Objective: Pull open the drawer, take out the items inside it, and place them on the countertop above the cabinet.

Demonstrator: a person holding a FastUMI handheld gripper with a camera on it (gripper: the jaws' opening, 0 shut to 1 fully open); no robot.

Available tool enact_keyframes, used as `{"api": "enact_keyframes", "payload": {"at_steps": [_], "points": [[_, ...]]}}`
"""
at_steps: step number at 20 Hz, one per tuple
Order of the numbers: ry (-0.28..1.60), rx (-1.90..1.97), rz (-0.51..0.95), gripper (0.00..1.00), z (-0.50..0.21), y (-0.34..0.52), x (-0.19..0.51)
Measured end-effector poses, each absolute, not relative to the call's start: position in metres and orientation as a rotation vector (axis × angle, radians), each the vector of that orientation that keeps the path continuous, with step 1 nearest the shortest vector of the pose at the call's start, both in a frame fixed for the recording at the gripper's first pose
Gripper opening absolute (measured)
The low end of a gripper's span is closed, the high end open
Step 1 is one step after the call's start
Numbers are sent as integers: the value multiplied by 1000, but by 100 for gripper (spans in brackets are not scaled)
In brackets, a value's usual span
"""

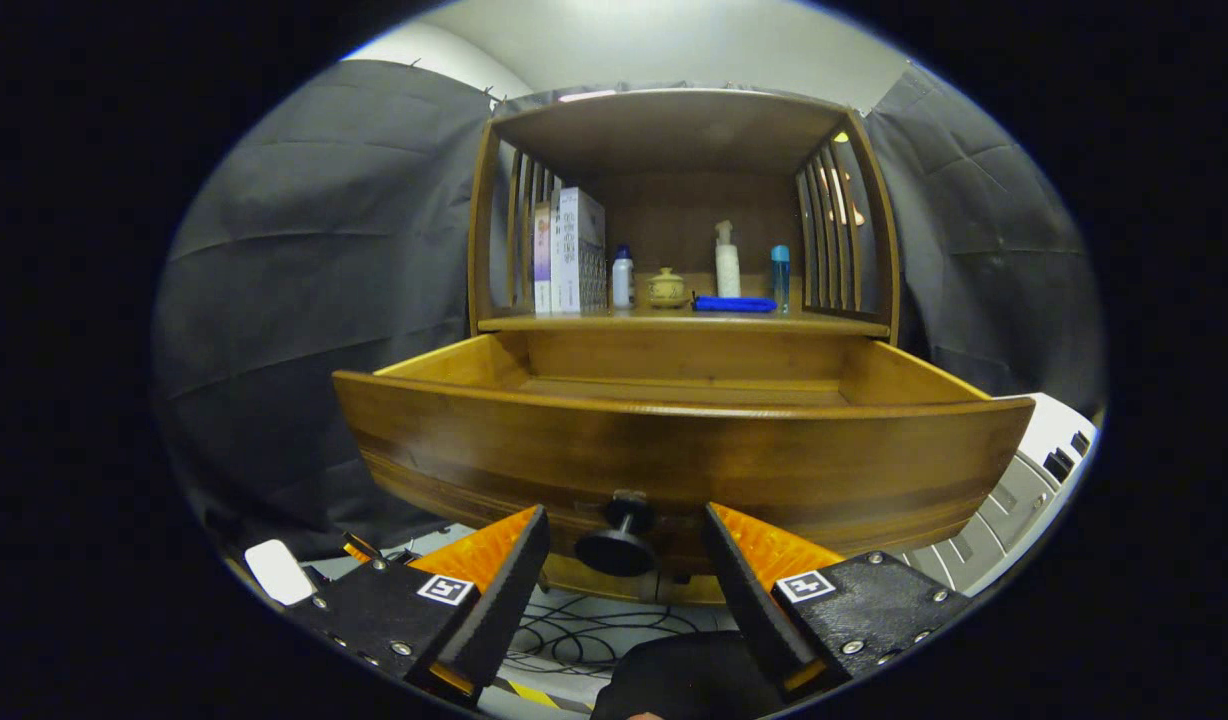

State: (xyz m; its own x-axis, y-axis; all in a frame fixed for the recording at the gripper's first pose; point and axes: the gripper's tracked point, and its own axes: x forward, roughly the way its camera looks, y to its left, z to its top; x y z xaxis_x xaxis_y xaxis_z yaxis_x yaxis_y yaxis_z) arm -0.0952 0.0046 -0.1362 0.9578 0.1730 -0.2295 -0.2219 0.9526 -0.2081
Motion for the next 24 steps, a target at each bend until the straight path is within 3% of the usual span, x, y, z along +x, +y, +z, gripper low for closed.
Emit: {"api": "enact_keyframes", "payload": {"at_steps": [4,8,15,24], "points": [[110,-249,248,94,-95,15,-100],[124,-231,259,94,-66,19,-89],[211,-208,267,94,-34,18,-38],[491,-79,243,94,-72,10,31]]}}
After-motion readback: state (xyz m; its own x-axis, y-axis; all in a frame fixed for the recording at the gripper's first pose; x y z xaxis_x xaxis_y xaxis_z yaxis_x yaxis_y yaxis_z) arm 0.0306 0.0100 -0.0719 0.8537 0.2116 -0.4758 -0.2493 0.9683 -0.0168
